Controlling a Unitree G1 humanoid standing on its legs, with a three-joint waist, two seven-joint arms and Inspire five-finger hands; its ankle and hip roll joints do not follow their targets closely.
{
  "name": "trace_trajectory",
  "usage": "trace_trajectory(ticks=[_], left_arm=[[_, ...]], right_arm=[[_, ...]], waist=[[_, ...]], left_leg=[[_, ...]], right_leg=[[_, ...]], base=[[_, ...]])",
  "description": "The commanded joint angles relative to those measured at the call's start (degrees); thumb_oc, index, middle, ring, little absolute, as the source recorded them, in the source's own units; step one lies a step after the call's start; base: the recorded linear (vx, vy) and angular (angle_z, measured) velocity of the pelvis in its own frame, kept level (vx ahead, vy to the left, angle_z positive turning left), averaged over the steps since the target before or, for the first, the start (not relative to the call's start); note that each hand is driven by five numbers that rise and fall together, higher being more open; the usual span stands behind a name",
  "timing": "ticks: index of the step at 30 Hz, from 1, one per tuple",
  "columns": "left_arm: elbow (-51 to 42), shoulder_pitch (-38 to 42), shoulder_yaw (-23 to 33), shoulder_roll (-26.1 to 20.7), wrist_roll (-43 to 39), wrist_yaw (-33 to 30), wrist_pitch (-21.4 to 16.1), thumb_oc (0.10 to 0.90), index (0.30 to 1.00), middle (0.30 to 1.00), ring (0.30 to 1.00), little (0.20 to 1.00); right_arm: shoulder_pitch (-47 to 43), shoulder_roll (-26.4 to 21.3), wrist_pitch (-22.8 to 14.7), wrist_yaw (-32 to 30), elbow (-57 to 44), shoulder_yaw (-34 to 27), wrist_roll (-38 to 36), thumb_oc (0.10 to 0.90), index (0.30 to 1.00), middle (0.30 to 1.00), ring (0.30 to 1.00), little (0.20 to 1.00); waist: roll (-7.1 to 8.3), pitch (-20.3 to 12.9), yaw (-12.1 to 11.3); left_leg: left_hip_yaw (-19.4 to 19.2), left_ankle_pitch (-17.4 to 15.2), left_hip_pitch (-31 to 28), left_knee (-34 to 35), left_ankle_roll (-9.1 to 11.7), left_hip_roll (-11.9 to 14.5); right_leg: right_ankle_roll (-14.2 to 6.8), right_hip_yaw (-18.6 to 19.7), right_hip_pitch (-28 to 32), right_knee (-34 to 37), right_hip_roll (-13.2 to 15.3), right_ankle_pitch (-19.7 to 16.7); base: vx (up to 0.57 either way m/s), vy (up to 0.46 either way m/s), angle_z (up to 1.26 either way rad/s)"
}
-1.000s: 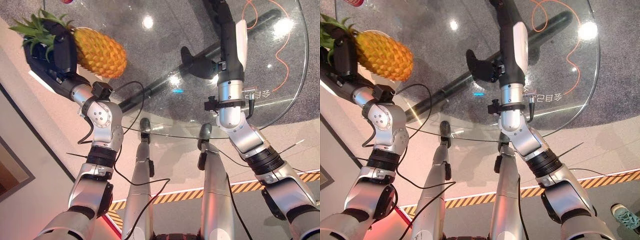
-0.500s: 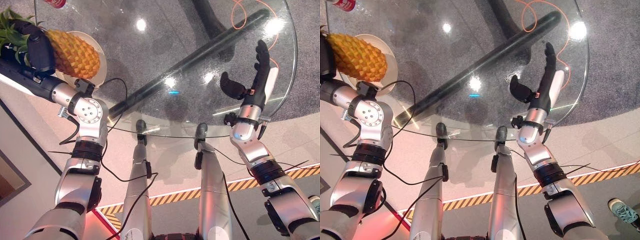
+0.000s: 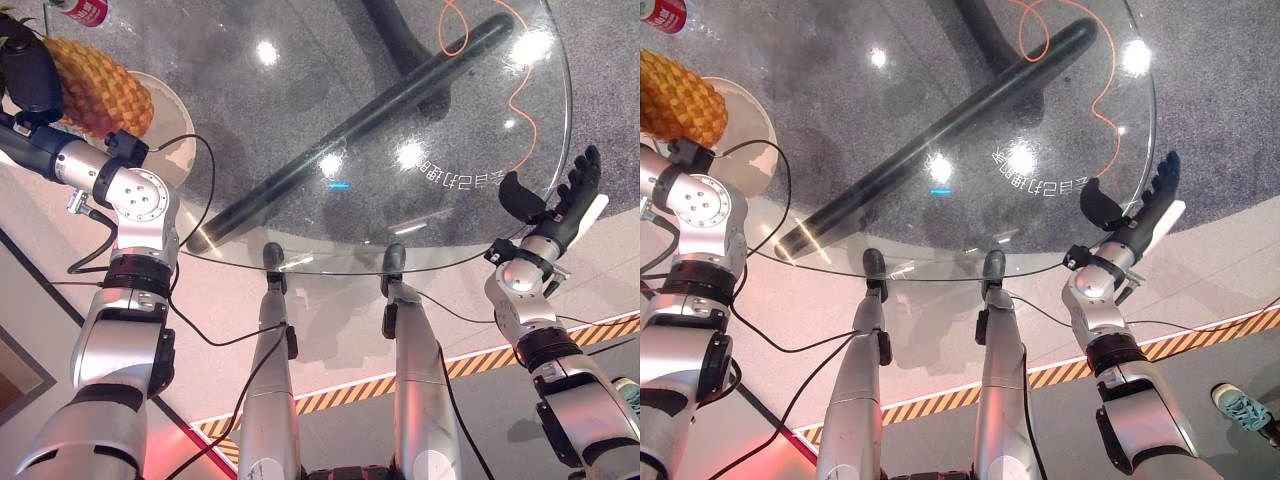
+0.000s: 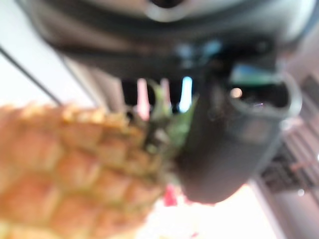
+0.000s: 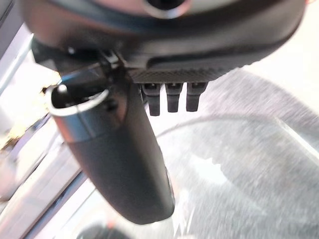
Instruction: Pick up the fruit to the plate
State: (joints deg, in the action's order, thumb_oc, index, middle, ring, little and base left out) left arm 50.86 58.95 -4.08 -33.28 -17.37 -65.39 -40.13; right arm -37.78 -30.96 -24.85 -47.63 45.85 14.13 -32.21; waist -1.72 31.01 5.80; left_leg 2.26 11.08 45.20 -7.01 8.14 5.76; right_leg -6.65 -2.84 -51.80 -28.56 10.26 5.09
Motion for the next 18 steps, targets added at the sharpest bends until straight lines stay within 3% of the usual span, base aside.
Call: trace_trajectory(ticks=[1,4,12,18], left_arm=[[0.9,7.6,0.5,-9.3,1.0,-1.6,-6.8,0.1,0.3,0.3,0.3,0.2],[2.4,8.2,0.2,-9.7,1.5,-1.8,-7.0,0.1,0.3,0.3,0.3,0.2],[7.2,10.8,-1.6,-11.0,5.7,-3.5,-4.2,0.1,0.3,0.3,0.3,0.2],[8.9,10.9,-2.7,-12.1,9.5,-5.5,-2.2,0.1,0.3,0.3,0.3,0.2]], right_arm=[[-0.1,-1.5,-6.6,-0.7,3.1,-6.3,-5.5,0.8,0.9,0.9,0.9,0.9],[-0.2,-1.5,-7.3,1.0,6.6,-7.6,-8.5,0.8,0.9,0.9,0.9,0.9],[-0.9,-1.8,-4.1,6.4,18.8,-9.2,-15.4,0.8,0.9,0.9,0.9,0.9],[-0.2,-1.8,-1.7,8.6,22.4,-8.6,-15.2,0.8,0.9,0.9,0.9,0.9]], waist=[[4.52,-1.2,-1.0],[4.55,-1.2,-1.1],[4.56,-1.2,-1.4],[4.49,-1.2,-1.5]], left_leg=[[-3.1,-7.5,-2.7,-4.9,-0.9,-1.8],[-3.1,-7.7,-2.7,-5.2,-0.9,-1.8],[-2.8,-7.9,-2.2,-6.1,-1.1,-1.7],[-2.6,-8.1,-1.8,-6.7,-1.2,-1.7]], right_leg=[[0.6,-2.5,9.1,15.5,-4.0,-6.4],[0.7,-2.5,9.2,15.3,-4.1,-6.3],[1.0,-2.3,9.0,14.7,-4.3,-6.0],[1.1,-2.1,8.5,14.2,-4.6,-5.7]], base=[[0.0,0.0,0.0],[0.0,0.0,0.0],[0.0,0.0,0.0],[0.0,0.0,0.0]])
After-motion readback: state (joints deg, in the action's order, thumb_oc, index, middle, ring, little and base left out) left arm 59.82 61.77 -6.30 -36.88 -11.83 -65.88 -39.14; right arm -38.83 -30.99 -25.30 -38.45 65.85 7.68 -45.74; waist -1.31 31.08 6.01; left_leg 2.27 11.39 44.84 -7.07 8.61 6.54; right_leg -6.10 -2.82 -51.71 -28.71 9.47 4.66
